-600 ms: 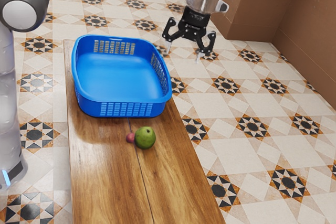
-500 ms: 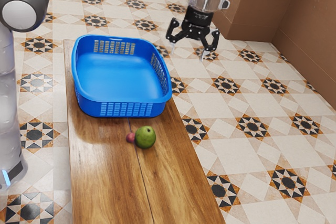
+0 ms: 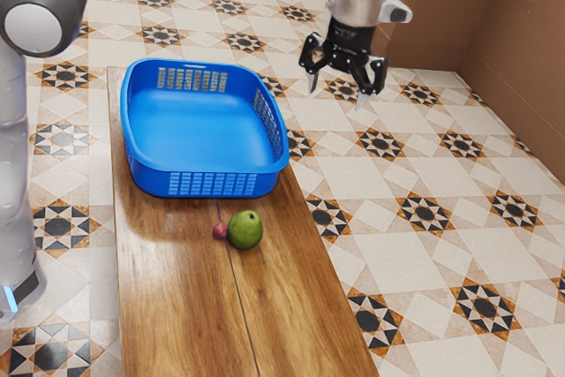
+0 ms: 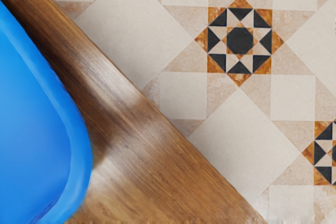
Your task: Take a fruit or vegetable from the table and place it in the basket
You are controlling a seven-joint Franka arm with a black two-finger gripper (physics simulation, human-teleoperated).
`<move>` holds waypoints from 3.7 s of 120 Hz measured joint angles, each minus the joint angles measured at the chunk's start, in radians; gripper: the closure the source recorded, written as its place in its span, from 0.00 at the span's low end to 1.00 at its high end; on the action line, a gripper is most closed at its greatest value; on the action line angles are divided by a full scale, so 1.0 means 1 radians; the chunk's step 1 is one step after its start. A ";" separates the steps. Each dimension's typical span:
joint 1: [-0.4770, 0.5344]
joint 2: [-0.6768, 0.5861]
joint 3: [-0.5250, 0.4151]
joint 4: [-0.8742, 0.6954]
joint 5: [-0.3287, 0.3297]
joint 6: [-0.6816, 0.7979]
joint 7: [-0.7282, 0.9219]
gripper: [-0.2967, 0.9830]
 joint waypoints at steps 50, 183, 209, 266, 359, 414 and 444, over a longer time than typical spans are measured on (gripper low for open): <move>-0.256 -0.246 0.002 -0.455 0.000 0.145 0.621 0.23; -0.235 -0.517 0.008 -0.918 -0.097 0.292 1.163 0.23; -0.209 -0.464 0.052 -0.903 -0.093 0.293 1.202 0.23; -0.212 -0.362 0.055 -0.844 -0.092 0.327 1.277 0.23; -0.217 -0.297 0.055 -0.909 -0.132 0.426 1.330 0.23; -0.216 -0.270 0.054 -0.929 -0.162 0.476 1.339 0.28; -0.209 -0.263 0.055 -0.929 -0.169 0.489 1.328 0.47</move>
